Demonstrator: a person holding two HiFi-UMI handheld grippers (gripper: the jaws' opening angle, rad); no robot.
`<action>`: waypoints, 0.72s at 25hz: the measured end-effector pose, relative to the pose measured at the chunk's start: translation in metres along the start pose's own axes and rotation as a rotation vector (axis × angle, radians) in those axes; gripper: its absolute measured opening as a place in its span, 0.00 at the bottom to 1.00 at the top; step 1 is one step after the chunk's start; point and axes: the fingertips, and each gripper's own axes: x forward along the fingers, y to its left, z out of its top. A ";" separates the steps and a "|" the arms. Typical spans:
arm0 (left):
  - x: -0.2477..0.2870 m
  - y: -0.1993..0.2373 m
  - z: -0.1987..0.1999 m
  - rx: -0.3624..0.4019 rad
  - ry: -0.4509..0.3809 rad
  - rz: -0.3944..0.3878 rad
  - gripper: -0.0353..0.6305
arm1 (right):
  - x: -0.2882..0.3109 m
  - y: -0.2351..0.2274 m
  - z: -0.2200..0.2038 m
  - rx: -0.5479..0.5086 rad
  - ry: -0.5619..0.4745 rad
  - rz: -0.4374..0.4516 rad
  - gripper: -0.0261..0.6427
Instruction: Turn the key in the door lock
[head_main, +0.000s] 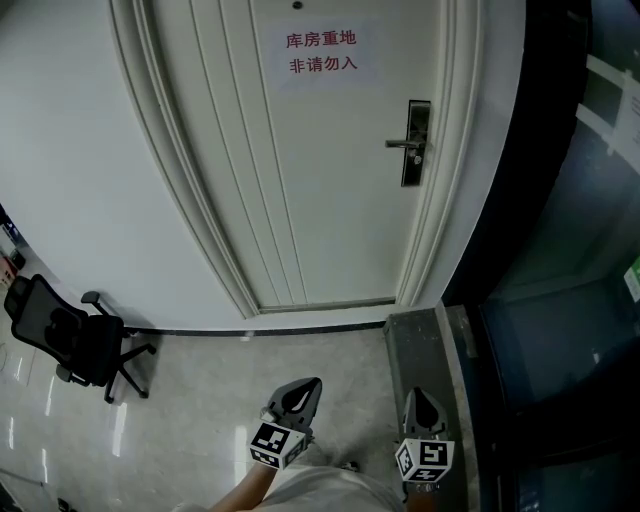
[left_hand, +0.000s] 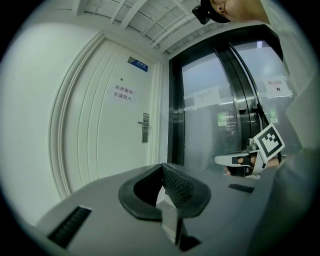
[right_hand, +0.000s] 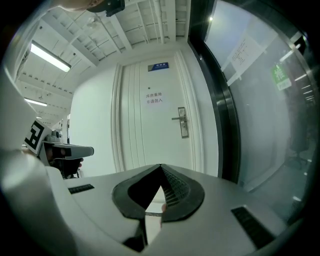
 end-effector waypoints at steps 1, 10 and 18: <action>0.003 0.002 -0.001 -0.003 0.003 0.005 0.06 | 0.004 -0.003 0.000 0.001 0.002 -0.001 0.04; 0.066 0.026 -0.012 -0.027 0.023 -0.031 0.06 | 0.042 -0.038 0.001 -0.005 0.023 -0.085 0.04; 0.159 0.048 0.022 -0.013 -0.026 -0.176 0.06 | 0.086 -0.076 0.036 -0.030 0.007 -0.221 0.04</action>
